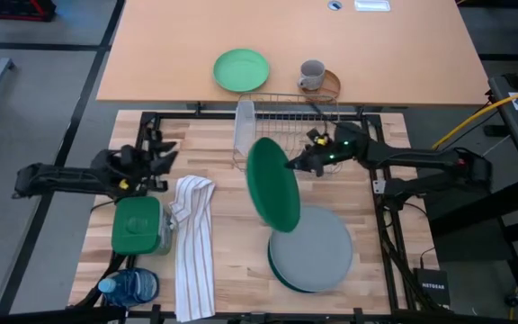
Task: Sort dishes
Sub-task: Put the dark green plate in the dish rack
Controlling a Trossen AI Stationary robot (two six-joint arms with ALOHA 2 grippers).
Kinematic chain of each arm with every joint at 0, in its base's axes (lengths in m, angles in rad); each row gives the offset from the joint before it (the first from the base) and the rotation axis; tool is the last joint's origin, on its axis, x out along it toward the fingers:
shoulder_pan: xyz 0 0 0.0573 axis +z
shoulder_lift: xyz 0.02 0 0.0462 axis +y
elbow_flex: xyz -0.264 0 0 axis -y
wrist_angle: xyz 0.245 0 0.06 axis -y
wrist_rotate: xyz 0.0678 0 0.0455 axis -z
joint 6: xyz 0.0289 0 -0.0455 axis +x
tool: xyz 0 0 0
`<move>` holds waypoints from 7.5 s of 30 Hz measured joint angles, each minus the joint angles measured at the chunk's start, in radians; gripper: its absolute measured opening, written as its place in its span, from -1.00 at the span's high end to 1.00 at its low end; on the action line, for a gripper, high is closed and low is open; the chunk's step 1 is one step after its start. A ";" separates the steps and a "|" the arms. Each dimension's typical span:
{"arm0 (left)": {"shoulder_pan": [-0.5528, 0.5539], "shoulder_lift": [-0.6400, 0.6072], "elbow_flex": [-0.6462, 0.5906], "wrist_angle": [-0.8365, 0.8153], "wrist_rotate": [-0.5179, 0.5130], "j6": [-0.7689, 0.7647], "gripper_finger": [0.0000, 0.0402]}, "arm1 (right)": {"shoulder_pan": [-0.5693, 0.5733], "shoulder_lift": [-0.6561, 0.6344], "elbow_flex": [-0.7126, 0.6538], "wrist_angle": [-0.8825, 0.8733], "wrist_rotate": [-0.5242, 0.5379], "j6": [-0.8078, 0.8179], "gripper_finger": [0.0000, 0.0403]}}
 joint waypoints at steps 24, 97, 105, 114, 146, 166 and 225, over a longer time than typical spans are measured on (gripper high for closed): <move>-0.013 0.396 0.574 -0.688 0.251 0.151 0.41 | 0.000 0.052 0.001 -0.276 -0.297 0.408 0.94; -0.020 0.621 0.590 -0.717 0.552 0.459 0.83 | 0.000 0.051 0.003 -0.251 -0.279 0.611 0.61; -0.019 0.591 0.590 -0.723 0.548 0.477 0.87 | -0.044 0.051 0.001 -0.161 -0.257 0.470 0.55; -0.019 0.579 0.590 -0.773 0.509 0.463 0.88 | -0.182 0.052 0.002 -0.146 -0.186 0.313 0.55; -0.007 0.559 0.591 -0.809 0.428 0.666 0.92 | -0.277 0.051 0.001 -0.184 -0.649 0.779 0.55; 0.007 0.542 0.592 -0.765 0.211 0.581 1.00 | -0.597 0.052 -0.004 -0.029 -0.660 0.654 0.55; -0.004 1.514 1.120 0.038 -0.231 -0.982 1.00 | -0.935 0.052 -0.001 0.615 -0.812 -0.018 0.56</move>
